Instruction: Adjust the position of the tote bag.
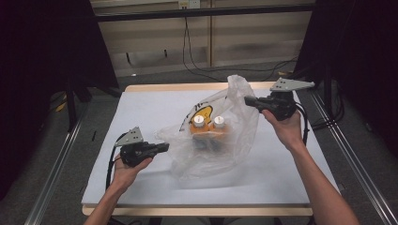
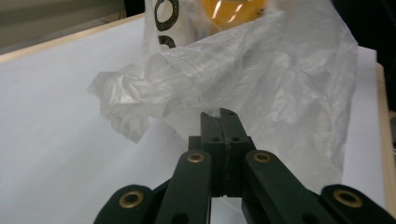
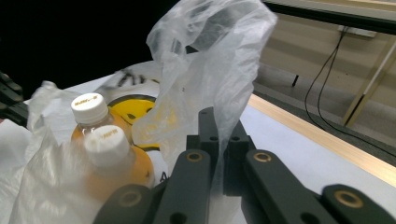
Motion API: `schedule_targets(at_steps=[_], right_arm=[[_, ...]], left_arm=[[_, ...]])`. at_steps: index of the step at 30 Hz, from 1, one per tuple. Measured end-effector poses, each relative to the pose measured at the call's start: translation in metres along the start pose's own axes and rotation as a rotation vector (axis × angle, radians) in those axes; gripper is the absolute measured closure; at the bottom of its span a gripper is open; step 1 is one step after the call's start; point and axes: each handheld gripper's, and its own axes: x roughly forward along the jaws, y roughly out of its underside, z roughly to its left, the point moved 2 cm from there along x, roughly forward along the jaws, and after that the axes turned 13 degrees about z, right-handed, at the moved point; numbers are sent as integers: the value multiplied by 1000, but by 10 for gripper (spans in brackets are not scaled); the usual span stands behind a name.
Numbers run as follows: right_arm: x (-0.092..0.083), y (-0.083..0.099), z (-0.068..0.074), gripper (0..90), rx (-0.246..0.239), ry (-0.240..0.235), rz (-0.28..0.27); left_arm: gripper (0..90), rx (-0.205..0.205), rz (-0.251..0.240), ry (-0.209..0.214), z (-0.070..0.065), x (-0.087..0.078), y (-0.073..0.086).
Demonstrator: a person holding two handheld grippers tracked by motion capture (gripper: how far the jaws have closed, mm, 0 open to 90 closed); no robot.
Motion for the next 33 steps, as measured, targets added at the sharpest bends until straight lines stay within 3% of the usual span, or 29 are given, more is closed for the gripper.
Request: schedule_targets(at_steps=[5, 6, 10, 11, 13, 19, 21, 22, 25, 28, 33], right_arm=[[-11, 15, -12, 900, 42, 18, -11], [-11, 27, -20, 900, 78, 11, -8], [-3, 49, -25, 900, 107, -2, 13], [-3, 49, -25, 900, 107, -2, 13], [6, 68, -26, 900, 131, -12, 44], [8, 86, -30, 900, 158, -6, 69], [7, 87, -30, 900, 159, -5, 69], [5, 92, -31, 900, 164, -17, 74], [7, 99, -31, 900, 182, -26, 87], [16, 114, -28, 900, 182, -42, 143], [21, 117, -26, 900, 183, -39, 155]], left_arm=[[900, 58, 49, -3, -10, -3, 4], [900, 57, 63, -4, -9, -2, 5], [900, 68, 137, -17, -7, 8, 9], [900, 68, 137, -17, -7, 8, 9], [900, 68, 166, -31, -5, 11, 12], [900, 26, 163, -72, 8, 8, 19], [900, 17, 147, -65, 12, 4, 20], [900, 0, 102, -55, 17, 1, 20], [900, -34, 79, -31, 23, 0, 21], [900, -45, 128, -59, 25, 6, 27], [900, -50, 169, -83, 29, 8, 32]])
